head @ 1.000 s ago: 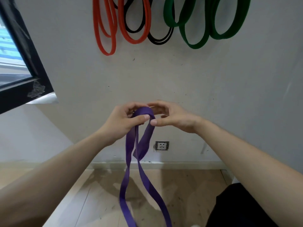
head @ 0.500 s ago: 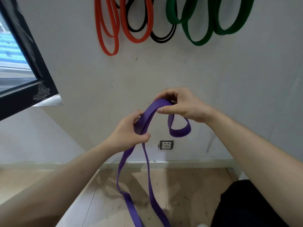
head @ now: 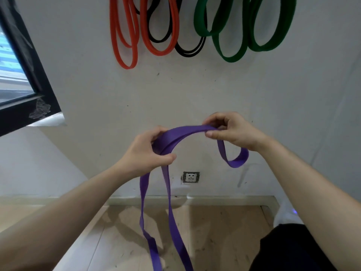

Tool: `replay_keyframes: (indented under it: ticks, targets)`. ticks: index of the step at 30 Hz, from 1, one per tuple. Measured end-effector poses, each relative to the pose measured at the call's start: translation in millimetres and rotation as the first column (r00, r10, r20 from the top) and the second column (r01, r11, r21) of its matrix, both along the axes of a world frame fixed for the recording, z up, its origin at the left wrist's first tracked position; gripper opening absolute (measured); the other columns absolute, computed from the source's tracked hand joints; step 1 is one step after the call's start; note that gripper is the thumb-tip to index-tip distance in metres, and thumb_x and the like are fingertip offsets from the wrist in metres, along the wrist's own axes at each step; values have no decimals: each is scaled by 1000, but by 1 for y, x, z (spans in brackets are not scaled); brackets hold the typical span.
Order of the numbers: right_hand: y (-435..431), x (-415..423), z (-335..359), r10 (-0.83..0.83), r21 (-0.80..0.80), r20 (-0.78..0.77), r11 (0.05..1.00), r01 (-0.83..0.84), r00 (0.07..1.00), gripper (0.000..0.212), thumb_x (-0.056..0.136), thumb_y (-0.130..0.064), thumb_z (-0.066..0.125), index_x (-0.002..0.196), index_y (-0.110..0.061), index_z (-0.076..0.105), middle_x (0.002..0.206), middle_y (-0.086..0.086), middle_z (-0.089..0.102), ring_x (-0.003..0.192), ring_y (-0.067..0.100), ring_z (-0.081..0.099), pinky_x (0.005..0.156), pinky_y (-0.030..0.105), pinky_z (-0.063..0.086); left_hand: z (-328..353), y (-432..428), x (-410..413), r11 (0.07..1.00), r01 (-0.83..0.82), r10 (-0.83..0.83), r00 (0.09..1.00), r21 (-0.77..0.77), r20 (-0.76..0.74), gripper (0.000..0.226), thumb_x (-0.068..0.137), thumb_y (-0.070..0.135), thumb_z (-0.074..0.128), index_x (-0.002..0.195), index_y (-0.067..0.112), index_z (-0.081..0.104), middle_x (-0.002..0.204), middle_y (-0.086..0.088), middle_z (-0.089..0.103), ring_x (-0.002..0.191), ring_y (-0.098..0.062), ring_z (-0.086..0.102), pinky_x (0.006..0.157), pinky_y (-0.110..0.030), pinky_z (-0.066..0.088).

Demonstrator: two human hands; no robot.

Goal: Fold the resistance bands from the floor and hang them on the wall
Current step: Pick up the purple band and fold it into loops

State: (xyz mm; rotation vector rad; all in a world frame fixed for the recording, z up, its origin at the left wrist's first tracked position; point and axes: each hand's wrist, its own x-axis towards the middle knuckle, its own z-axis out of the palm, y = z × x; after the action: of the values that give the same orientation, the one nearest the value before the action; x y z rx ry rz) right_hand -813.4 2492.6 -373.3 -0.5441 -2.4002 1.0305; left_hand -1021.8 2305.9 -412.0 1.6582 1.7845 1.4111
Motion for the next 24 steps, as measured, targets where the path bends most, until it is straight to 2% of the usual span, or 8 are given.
replay_keyframes:
  ticks: [2, 5, 7, 9, 12, 15, 20, 24]
  targets:
    - [0, 1, -7, 59, 39, 207, 997, -68, 977, 28, 82, -19, 81, 108, -19, 71, 97, 0, 76, 93, 15, 70, 99, 43, 52, 3, -3, 0, 1000, 25, -25, 1000, -1, 4, 41, 75, 1, 84, 104, 26, 69, 86, 6, 72, 75, -8, 68, 73, -20, 54]
    - [-21, -13, -21, 140, 61, 412, 982, -180, 900, 40, 78, -22, 85, 113, -23, 67, 98, -5, 74, 99, 8, 68, 100, 40, 51, 5, -5, 2, 998, 57, -57, 998, -9, -7, 38, 75, 9, 86, 102, 31, 70, 85, 10, 73, 76, -7, 67, 71, -18, 51]
    - [-39, -27, -28, 192, 48, 342, 974, -221, 920, 49, 75, -21, 86, 118, -21, 63, 102, -4, 72, 100, 8, 66, 97, 38, 53, 7, -6, 4, 997, 81, -81, 996, -15, -21, 35, 75, 13, 85, 103, 28, 72, 88, 7, 75, 80, -15, 70, 73, -23, 55]
    - [-53, -38, -33, 211, 58, 167, 973, -223, 963, 54, 74, -18, 85, 123, -18, 61, 109, -1, 70, 104, 12, 66, 100, 37, 51, 6, -8, 4, 994, 104, -105, 994, -19, -32, 37, 77, 6, 85, 110, 21, 73, 91, 2, 76, 83, -16, 72, 76, -23, 56]
    - [-65, -50, -37, 191, 93, -13, 978, -189, 982, 54, 76, -13, 78, 126, -15, 59, 112, 2, 68, 104, 16, 65, 100, 36, 49, 5, -12, 1, 996, 87, -87, 996, -11, -17, 45, 76, 3, 86, 114, 19, 69, 91, -8, 73, 75, -16, 68, 72, -24, 55]
    - [-71, -54, -38, 158, 160, -15, 975, -154, 987, 50, 79, -12, 77, 126, -19, 59, 103, 0, 68, 97, 13, 64, 95, 31, 49, 4, -17, -6, 999, 50, -50, 999, -12, 19, 49, 72, 2, 86, 112, 22, 64, 90, -10, 70, 73, -28, 65, 71, -34, 56]
    - [-70, -50, -19, 181, 136, 27, 974, -183, 983, 42, 78, -23, 85, 116, -14, 69, 95, 1, 74, 90, 13, 69, 88, 33, 55, -5, -24, -14, 995, 71, -74, 997, -68, -38, 49, 67, 10, 81, 110, 23, 60, 85, -6, 72, 77, -26, 69, 72, -37, 60]
    - [-70, -48, -11, 189, 234, 28, 954, -190, 982, 30, 81, -22, 83, 108, -14, 73, 96, -2, 73, 87, 6, 66, 77, 17, 51, -14, -21, -10, 992, 59, -66, 996, -114, -56, 41, 68, 15, 79, 106, 16, 65, 87, -12, 71, 80, -31, 67, 74, -42, 58]
